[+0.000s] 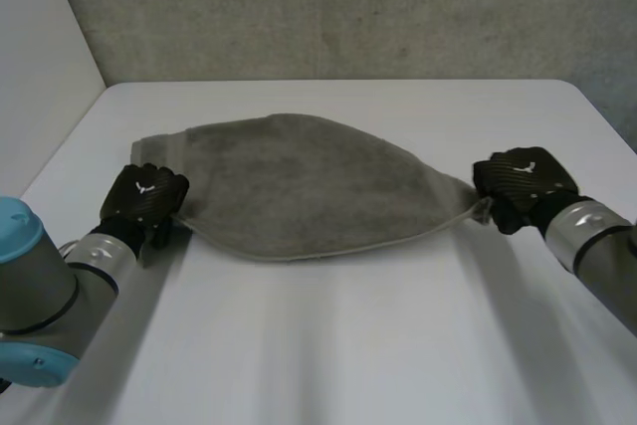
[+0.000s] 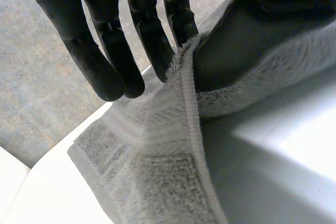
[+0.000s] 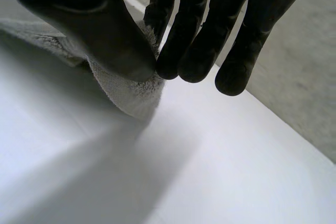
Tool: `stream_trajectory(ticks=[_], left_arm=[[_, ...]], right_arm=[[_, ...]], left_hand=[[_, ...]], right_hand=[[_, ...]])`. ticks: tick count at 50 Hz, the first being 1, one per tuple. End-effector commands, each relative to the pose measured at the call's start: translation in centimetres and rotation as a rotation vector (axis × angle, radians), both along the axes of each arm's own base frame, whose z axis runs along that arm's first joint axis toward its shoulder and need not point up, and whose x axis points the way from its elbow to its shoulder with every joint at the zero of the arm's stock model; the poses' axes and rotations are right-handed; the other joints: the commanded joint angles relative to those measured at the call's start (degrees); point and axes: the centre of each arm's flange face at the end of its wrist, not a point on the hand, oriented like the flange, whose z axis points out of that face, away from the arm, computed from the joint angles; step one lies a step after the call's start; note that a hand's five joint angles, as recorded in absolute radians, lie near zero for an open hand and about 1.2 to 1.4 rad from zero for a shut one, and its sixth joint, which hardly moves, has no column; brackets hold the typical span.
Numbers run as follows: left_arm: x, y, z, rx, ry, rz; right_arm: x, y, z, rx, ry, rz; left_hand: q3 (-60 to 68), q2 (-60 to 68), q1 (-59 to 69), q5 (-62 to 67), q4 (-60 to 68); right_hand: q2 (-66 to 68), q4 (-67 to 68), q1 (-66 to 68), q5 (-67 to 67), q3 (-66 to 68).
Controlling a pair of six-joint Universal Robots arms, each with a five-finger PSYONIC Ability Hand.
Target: Fold the towel.
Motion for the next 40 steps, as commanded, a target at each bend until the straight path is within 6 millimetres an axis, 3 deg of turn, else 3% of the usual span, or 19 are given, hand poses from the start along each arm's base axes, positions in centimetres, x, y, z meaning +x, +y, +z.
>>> stream_trajectory(ticks=[1, 13, 15, 16, 17, 18, 20, 23, 29, 40], left_arm=[[0.0, -0.4, -1.5, 0.013, -0.006, 0.005], [0.6, -0.5, -2.5, 0.004, -0.133, 0.004], [1.1, -0.5, -2.2, -0.003, -0.146, 0.014], [1.1, -0.5, -2.2, -0.003, -0.146, 0.014], [1.0, -0.3, -1.9, -0.004, -0.144, 0.013], [1.0, -0.3, -1.9, -0.004, -0.144, 0.013], [0.9, 0.1, -1.4, 0.0, -0.139, 0.006], [0.9, 0.3, -1.3, 0.006, -0.139, 0.004], [1.1, 0.1, -1.3, 0.013, -0.139, 0.012], [1.4, -0.2, -1.2, 0.011, -0.139, 0.024]], right_arm=[[-1.0, -0.7, -0.4, -0.01, -0.032, -0.026], [-1.3, -1.1, -0.8, 0.001, -0.072, -0.054], [-1.2, -1.0, -0.9, -0.001, -0.067, -0.044], [-1.0, -0.8, -1.0, 0.0, -0.06, -0.034], [-0.9, -0.7, -1.1, -0.01, -0.052, -0.026], [-0.9, -0.7, -1.1, -0.01, -0.052, -0.026], [-0.7, -0.7, -1.5, -0.031, -0.034, -0.004], [-0.2, -0.3, -3.0, -0.049, 0.039, 0.05], [0.3, 0.3, -5.3, -0.045, 0.18, 0.098], [0.8, 1.0, -5.9, -0.045, 0.206, 0.111]], left_hand=[[-28.1, -27.1, -25.7, -38.3, -27.6], [-38.2, -37.2, -35.8, -48.5, -37.7], [-31.1, -30.1, -28.7, -41.3, -30.5], [-31.0, -30.0, -28.6, -41.2, -30.5], [-20.8, -19.8, -18.4, -31.1, -20.3], [-20.7, -19.7, -18.3, -31.0, -20.2], [-3.2, -2.1, -0.8, -13.4, -2.6], [-2.1, -1.1, 0.3, -12.3, -1.5], [-2.1, -1.1, 0.3, -12.3, -1.5], [-2.1, -1.1, 0.3, -12.3, -1.5]], right_hand=[[3.6, 3.8, 5.2, 4.1, 4.1], [3.6, 3.8, 5.2, 4.1, 4.1], [-4.6, -4.3, -3.0, -4.1, -4.1], [-19.3, -19.0, -17.7, -18.7, -18.7], [-35.6, -35.3, -34.0, -35.0, -35.0], [-35.7, -35.5, -34.1, -35.2, -35.2], [-40.8, -40.5, -39.2, -40.3, -40.2], [-47.3, -47.0, -45.7, -46.8, -46.7], [-47.2, -46.9, -45.6, -46.6, -46.6], [-46.2, -45.9, -44.5, -45.6, -45.6]])
